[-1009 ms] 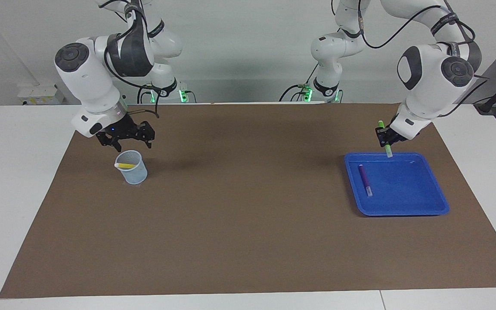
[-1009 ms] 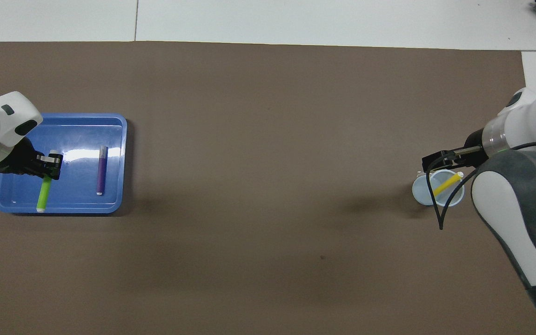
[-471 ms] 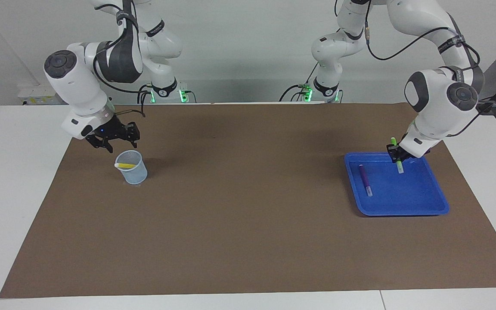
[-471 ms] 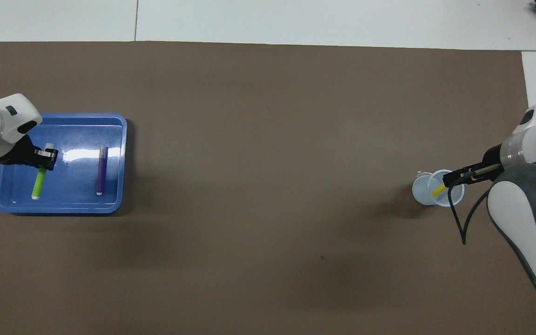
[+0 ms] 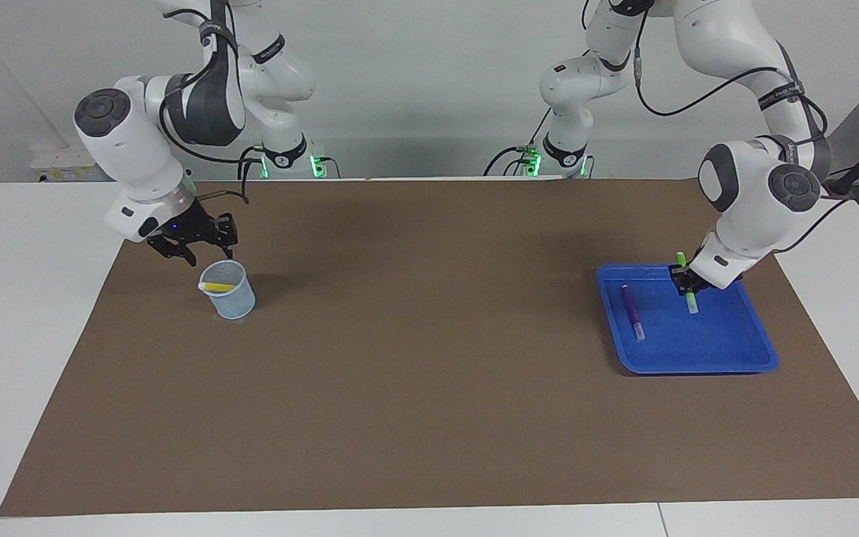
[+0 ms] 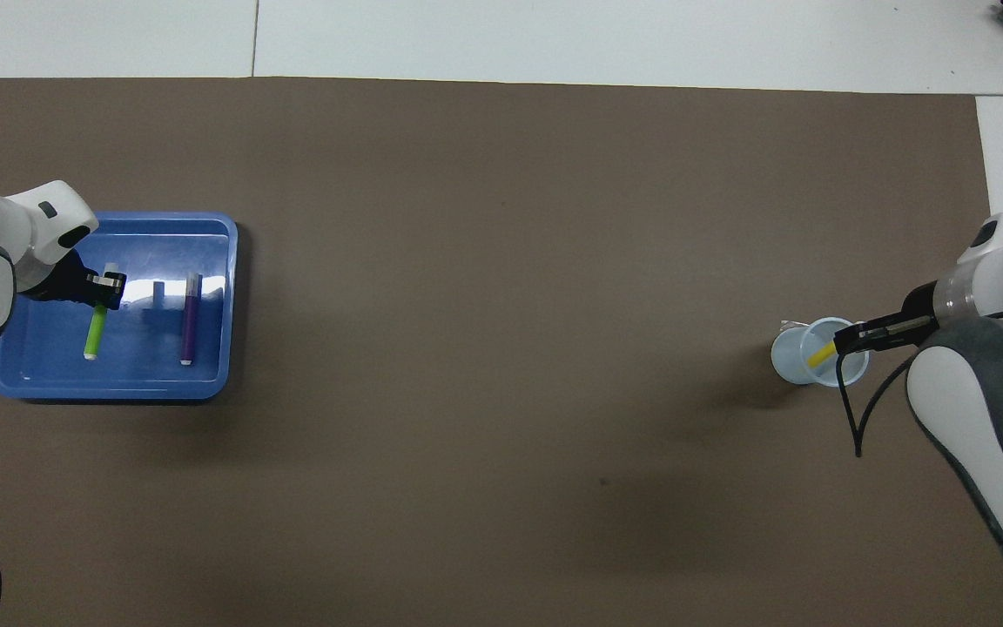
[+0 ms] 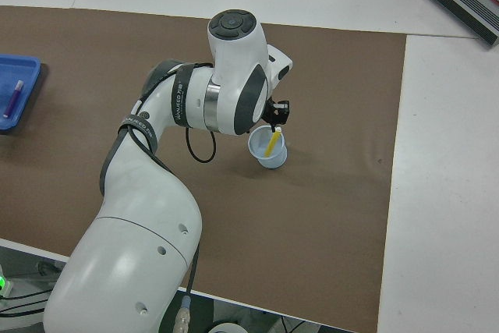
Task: Right arm passes pens to left for tray arrangement
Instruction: 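Place the green pen in the tray while the right gripper grasps the yellow pen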
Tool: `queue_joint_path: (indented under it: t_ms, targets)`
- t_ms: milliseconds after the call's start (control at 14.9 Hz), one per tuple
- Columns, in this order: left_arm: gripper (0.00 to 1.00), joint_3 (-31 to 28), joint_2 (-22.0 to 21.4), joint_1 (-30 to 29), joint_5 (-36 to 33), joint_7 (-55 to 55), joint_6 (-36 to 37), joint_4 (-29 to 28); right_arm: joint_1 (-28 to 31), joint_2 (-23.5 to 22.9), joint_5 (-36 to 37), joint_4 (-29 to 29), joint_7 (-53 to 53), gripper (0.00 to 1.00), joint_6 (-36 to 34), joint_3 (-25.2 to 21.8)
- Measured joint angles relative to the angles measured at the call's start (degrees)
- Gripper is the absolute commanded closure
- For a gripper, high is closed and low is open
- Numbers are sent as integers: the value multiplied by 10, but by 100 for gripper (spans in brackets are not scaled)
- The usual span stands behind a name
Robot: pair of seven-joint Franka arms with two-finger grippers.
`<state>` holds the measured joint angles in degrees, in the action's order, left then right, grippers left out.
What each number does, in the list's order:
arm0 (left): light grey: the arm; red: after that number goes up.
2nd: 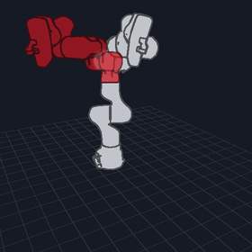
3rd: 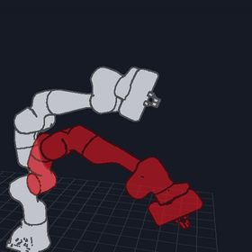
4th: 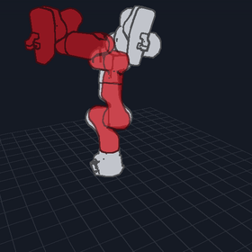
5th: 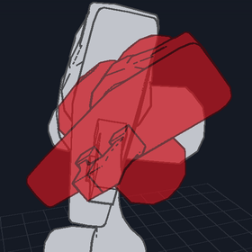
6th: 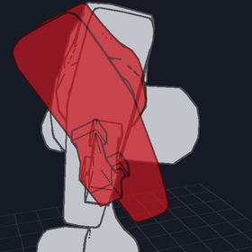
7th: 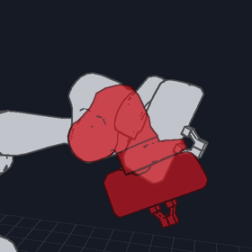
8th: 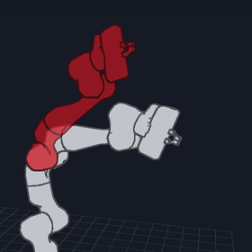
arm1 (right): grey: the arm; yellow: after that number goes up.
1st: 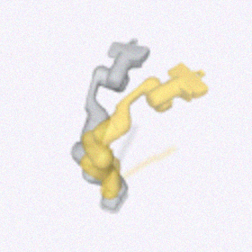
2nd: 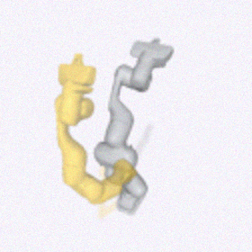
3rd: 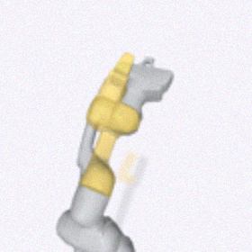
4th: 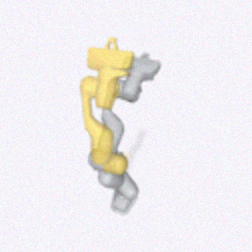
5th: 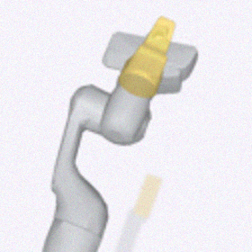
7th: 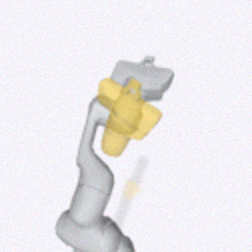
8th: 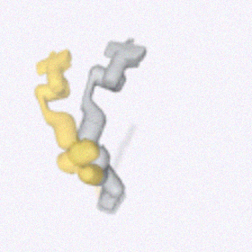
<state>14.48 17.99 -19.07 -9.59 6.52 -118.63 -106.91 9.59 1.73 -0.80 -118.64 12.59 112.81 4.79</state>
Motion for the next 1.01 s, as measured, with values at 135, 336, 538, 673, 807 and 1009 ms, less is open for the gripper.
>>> queue_joint_path:
  t_ms: [135, 336, 538, 673, 807, 1009]
  targets:
    - [100, 0, 5, -2, 0, -6, -19, -5, 10, -1, 0, -2, -36, 39, -1, 0]
    - [100, 1, 7, -2, 0, -22, -68, -37, 23, -2, -1, -3, -112, 42, 0, 0]
    - [100, 1, 7, -2, 0, -26, -101, -63, 23, -14, -13, -3, -237, 43, 14, 3]
    - [100, 1, 7, -2, 0, -27, -111, -71, 23, -23, -27, -3, -293, 49, 23, 3]
    - [72, 2, 4, -2, -9, -27, -119, -76, 25, -32, -28, -3, -319, 49, 32, 3]
    - [27, 3, 2, -2, -27, -27, -132, -84, 35, -46, -29, -1, -326, 50, 47, 1]
